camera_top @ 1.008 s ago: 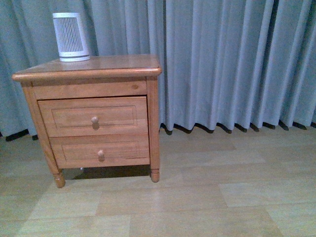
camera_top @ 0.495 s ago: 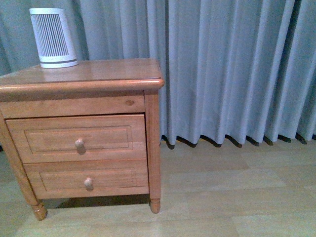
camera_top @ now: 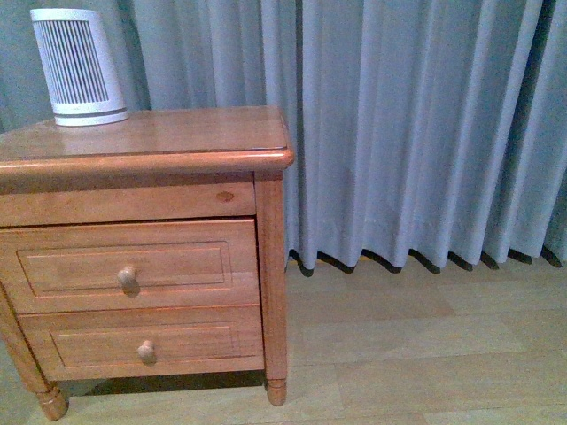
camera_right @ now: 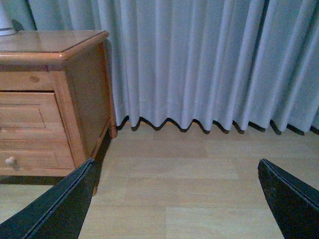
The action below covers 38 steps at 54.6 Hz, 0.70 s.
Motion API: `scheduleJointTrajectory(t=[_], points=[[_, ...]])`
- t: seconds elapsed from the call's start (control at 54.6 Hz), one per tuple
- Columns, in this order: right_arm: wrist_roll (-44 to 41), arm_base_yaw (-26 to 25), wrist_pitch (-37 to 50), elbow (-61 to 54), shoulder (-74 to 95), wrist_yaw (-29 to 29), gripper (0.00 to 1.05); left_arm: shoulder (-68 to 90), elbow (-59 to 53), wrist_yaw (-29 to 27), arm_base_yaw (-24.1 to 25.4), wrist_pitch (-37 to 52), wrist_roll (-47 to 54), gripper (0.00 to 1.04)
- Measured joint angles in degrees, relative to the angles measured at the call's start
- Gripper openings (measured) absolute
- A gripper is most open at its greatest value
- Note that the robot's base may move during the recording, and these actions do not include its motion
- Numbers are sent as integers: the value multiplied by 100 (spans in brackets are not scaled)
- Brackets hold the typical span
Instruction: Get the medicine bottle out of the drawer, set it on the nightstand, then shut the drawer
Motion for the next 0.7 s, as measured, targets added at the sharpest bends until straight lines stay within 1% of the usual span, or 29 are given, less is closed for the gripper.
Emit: scheduleJointTrajectory(t=[0.018,0.055,0.092,0.11,0.183,0.238,0.348,0.476,0.531,0.568,0.605,0.696], points=[[0,0,0,0,0,0,98,304,138,205,74,-50,-120,98],[0,0,0,0,0,-7,98,1036,450,516,177,153,-249,98],[0,0,0,0,0,-4,98,1775,817,614,234,601,-352,98],[0,0,0,0,0,-4,98,1950,920,634,240,728,-372,98],[0,0,0,0,0,0,98,3307,1746,636,240,1869,-400,98],[0,0,0,0,0,-2,98,4100,2155,610,201,2551,-409,98],[0,0,0,0,0,-2,98,6070,2791,557,-26,3910,-376,98],[0,0,0,0,0,-2,98,8137,3230,474,-271,4863,-306,98],[0,0,0,0,0,-2,98,9149,3495,315,-380,5211,-192,98],[0,0,0,0,0,-4,98,9680,3685,302,-415,5230,-203,98],[0,0,0,0,0,-2,98,10312,3908,146,-472,5351,-214,98],[0,0,0,0,0,-4,98,11359,4308,98,-557,5615,-210,98]])
